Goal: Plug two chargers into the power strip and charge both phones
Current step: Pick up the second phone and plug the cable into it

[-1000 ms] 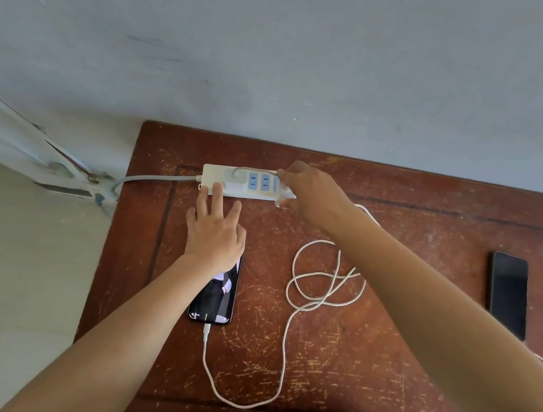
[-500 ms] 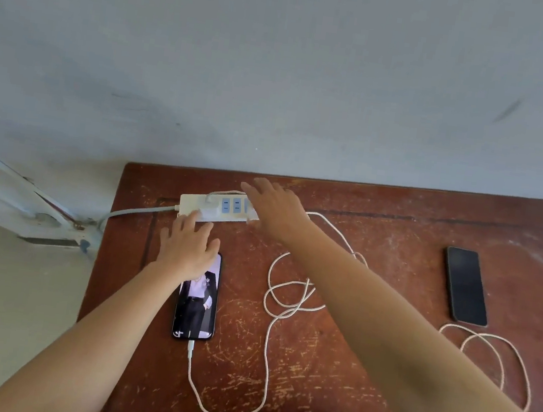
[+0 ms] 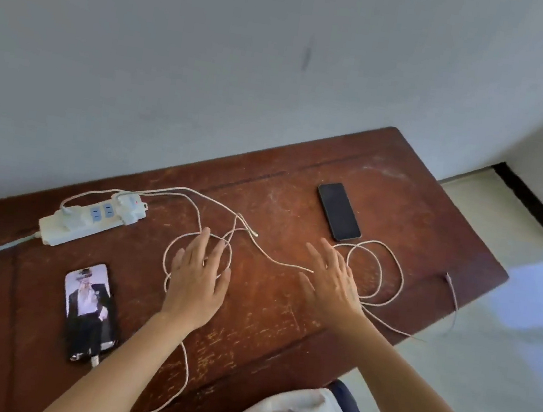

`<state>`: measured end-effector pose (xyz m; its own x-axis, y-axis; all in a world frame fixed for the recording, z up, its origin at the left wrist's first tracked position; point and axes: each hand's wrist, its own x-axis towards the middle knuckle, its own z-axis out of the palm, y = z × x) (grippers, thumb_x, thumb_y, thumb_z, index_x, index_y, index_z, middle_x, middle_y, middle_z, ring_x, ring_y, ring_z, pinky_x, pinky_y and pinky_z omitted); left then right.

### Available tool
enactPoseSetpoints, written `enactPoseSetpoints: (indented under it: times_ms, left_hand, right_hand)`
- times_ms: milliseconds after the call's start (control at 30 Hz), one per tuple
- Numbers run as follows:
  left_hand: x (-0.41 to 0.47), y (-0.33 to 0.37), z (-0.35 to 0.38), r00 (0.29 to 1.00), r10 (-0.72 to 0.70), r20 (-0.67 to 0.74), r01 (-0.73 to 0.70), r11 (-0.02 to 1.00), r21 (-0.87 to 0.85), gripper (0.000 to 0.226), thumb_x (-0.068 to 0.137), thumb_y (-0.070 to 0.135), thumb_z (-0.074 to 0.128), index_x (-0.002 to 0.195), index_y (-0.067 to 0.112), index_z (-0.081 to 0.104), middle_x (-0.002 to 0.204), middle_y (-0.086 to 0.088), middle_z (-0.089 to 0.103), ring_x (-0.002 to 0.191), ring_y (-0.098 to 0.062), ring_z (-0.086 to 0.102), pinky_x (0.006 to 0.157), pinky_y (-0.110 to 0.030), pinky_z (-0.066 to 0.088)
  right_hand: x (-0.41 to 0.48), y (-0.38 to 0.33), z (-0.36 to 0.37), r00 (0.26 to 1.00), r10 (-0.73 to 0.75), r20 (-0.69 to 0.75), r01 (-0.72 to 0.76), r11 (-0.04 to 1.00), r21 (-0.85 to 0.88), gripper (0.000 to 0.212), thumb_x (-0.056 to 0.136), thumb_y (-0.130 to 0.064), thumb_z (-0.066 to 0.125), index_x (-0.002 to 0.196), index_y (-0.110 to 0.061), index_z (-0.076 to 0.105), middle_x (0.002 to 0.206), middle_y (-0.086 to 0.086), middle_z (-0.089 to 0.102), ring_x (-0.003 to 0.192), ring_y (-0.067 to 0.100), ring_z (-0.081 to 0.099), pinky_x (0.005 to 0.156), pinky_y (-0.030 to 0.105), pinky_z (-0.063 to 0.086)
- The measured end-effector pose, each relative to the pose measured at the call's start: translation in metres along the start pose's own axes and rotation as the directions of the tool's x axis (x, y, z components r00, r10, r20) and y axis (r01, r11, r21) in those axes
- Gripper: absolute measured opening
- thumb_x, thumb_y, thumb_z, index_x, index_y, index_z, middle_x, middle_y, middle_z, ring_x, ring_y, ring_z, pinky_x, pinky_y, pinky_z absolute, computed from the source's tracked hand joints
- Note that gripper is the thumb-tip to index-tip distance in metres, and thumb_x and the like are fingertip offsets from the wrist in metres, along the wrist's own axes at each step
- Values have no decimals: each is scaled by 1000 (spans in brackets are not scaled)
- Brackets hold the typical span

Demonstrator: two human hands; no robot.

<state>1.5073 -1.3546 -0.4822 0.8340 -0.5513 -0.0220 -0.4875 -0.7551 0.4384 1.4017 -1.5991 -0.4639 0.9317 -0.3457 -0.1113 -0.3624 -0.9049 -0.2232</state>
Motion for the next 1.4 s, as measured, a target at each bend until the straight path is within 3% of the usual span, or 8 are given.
enactPoseSetpoints:
  times_ms: [267,467,667,800,900,1033,1233,1400]
  left_hand:
    - [54,119,49,949,268,168,-282,957,72,61,105,44,36,158,15,26,170,-14,8,157,-28,8,124,-55,17]
    - [92,185,94,953,146,267,-165,985,51,62,103,43,44,157,16,28,170,-13,10,156,-29,11,122,-50,21]
    - [124,240,148,930,59,363,-106,988,109,64,101,39,52,155,13,30,169,-12,13,155,-31,14,121,-51,23]
    - [145,275,169,953,-15,302,-20,993,113,67,99,35,57,155,11,30,168,-16,14,155,-34,12,121,-53,21]
    - [161,289,175,974,-106,200,85,990,112,75,95,38,62,155,9,27,167,-21,13,153,-39,15,120,-57,22]
    - [193,288,174,918,-387,93,384,922,44,92,92,50,64,157,8,16,167,-22,8,152,-41,13,119,-60,22]
    - [249,273,173,761,-639,110,634,769,80,118,83,73,60,159,7,-2,165,-20,18,150,-39,21,116,-58,27]
    - [255,269,174,767,-641,22,638,766,81,113,78,57,76,157,10,10,156,-22,34,140,-39,34,105,-56,42]
  right_hand:
    - [-37,122,-23,950,305,-62,-301,951,69,61,95,-36,61,150,-19,42,159,14,36,143,36,38,110,52,39]
    - [-21,206,-20,901,431,-42,-420,893,161,65,93,-37,61,152,-17,40,161,17,33,148,37,27,117,53,28]
    - [-12,285,-11,740,670,55,-658,705,265,72,93,-33,58,157,-17,27,166,20,16,153,39,8,122,53,13]
    - [-1,317,-13,626,775,84,-762,586,274,59,92,-22,52,148,-9,41,147,22,43,133,41,40,109,49,34]
    - [20,323,-12,720,685,112,-662,628,409,37,94,-11,49,129,-6,56,118,19,60,106,38,59,89,43,46]
    - [48,306,-10,873,457,169,-472,708,526,37,101,-14,47,136,-7,54,122,16,60,108,32,62,94,41,49]
    - [58,267,-9,872,441,214,-452,553,700,29,102,-20,46,126,-10,58,118,10,52,97,29,63,88,35,51]
    - [37,242,3,895,342,288,-441,783,439,67,82,-67,60,130,-23,46,117,-1,47,89,21,64,73,37,55]
